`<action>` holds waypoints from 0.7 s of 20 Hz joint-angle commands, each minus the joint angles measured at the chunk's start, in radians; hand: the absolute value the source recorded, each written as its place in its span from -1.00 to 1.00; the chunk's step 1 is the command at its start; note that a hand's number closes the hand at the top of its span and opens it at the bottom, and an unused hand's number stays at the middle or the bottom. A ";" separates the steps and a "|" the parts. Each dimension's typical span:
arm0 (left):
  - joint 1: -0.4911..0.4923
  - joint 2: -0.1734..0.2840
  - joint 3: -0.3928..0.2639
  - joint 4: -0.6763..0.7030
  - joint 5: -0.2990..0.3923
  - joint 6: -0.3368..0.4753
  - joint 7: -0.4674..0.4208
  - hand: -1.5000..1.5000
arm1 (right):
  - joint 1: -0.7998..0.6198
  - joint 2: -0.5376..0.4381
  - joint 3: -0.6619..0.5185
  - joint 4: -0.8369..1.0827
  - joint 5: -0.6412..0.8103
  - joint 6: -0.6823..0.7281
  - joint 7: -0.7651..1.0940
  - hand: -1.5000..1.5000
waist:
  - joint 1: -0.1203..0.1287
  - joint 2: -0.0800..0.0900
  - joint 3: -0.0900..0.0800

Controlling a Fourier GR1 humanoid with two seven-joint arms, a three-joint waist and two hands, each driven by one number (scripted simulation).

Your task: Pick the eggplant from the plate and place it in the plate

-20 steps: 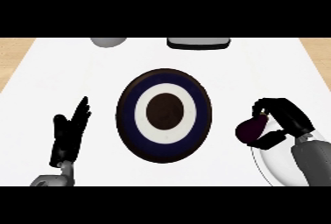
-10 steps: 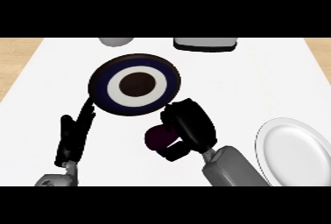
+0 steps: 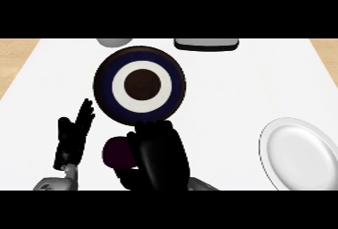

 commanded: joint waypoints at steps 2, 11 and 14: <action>-0.022 -0.003 0.018 0.045 0.006 -0.012 -0.027 0.00 | -0.154 0.004 0.048 0.050 -0.043 -0.024 0.240 1.00 | -0.007 0.009 0.000; 0.014 0.008 0.037 0.001 -0.009 -0.008 -0.024 0.00 | -0.271 0.005 -0.088 0.271 -0.160 -0.041 0.148 1.00 | -0.010 0.010 0.001; -0.001 -0.013 0.014 0.017 -0.013 -0.014 -0.014 0.00 | -0.262 0.005 -0.131 0.438 -0.208 -0.108 0.051 1.00 | -0.009 0.013 0.001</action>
